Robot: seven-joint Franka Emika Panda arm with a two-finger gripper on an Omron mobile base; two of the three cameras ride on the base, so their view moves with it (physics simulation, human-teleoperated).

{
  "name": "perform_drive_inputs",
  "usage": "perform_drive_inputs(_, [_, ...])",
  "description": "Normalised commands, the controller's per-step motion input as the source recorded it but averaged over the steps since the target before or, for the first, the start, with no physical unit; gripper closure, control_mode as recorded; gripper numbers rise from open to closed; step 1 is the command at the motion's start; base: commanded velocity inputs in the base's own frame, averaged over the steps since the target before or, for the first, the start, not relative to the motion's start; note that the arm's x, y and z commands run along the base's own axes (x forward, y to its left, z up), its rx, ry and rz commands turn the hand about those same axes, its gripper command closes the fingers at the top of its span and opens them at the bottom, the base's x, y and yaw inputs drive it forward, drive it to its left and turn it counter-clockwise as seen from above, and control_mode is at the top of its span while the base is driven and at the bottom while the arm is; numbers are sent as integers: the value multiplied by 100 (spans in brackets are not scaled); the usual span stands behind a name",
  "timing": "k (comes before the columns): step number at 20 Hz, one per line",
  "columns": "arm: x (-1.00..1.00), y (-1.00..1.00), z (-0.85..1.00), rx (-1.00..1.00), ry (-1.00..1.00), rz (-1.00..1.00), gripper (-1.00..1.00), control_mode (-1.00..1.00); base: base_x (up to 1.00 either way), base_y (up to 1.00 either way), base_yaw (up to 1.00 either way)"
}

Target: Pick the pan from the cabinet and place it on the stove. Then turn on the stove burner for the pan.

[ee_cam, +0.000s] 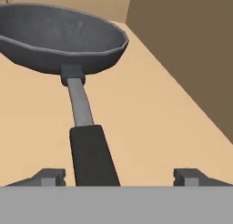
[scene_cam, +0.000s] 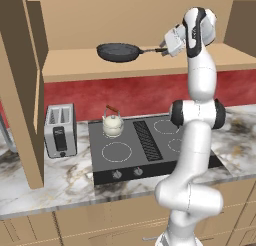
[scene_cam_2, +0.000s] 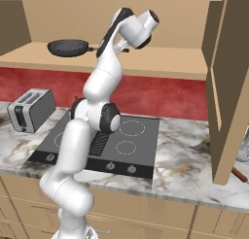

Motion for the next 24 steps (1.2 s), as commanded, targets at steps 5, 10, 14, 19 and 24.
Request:
perform_drive_inputs(5, [0, 6, -14, -5, 4, 0, 100, -100, 0, 0, 0])
perform_drive_inputs(10, [-1, 0, -17, 0, 0, 1, 100, -100, 0, 0, 0])
perform_drive_inputs(14, [-10, 0, -20, 0, 0, 0, 100, -100, 0, 0, 0])
perform_drive_inputs(19, [-27, 0, -17, 0, 0, 0, 100, -100, 0, 0, 0])
perform_drive_inputs(24, [-45, 0, -1, 0, -7, 0, 100, -100, 0, 0, 0])
